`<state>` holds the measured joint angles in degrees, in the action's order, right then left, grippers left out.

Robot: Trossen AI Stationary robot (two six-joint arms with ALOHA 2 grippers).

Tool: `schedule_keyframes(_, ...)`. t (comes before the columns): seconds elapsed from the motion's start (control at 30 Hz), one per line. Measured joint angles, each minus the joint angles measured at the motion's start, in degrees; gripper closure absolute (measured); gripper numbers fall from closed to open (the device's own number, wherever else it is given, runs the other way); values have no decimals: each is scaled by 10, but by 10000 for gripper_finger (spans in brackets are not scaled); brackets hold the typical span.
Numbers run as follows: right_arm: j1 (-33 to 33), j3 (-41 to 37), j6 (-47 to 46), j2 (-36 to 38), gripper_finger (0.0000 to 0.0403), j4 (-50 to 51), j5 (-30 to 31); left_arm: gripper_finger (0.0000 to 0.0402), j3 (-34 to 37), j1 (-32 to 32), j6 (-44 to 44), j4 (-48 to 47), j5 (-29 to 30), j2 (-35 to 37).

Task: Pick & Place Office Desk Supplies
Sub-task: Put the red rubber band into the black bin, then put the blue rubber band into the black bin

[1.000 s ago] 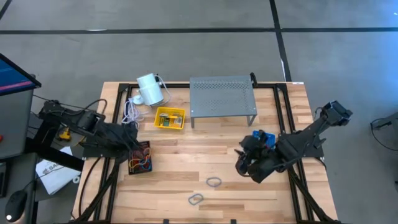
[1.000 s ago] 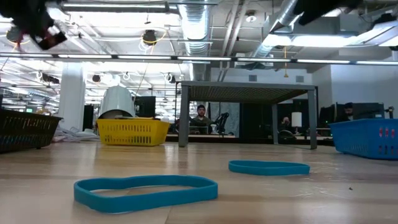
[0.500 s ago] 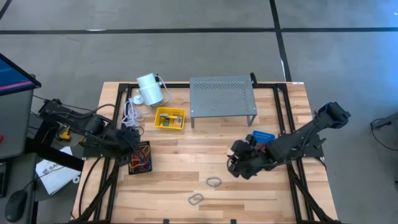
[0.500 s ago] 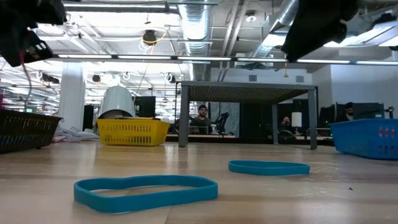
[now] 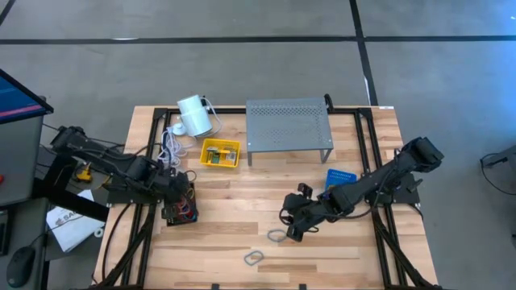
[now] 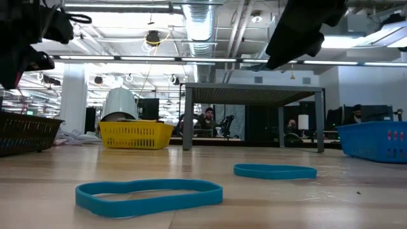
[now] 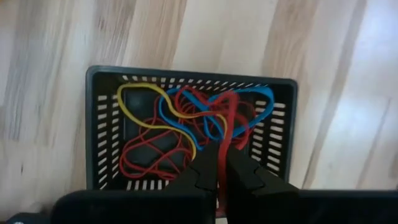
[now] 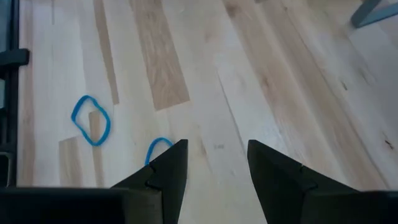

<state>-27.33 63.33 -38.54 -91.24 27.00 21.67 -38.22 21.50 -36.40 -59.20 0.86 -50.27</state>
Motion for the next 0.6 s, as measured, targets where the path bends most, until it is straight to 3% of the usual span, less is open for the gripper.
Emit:
schedule_keyframes(0.17, 0, 0, -3, 0, 239, -4, -9, 373, 0, 0, 0, -13, -2, -30)
schedule_keyframes(0.43, -32, 0, 45, -14, 239, -33, -26, 293, 0, 0, 1, -25, -2, -63)
schedule_keyframes(0.6, -36, 1, 55, -52, 239, -60, -75, 245, 0, 0, 1, -25, -1, -66)
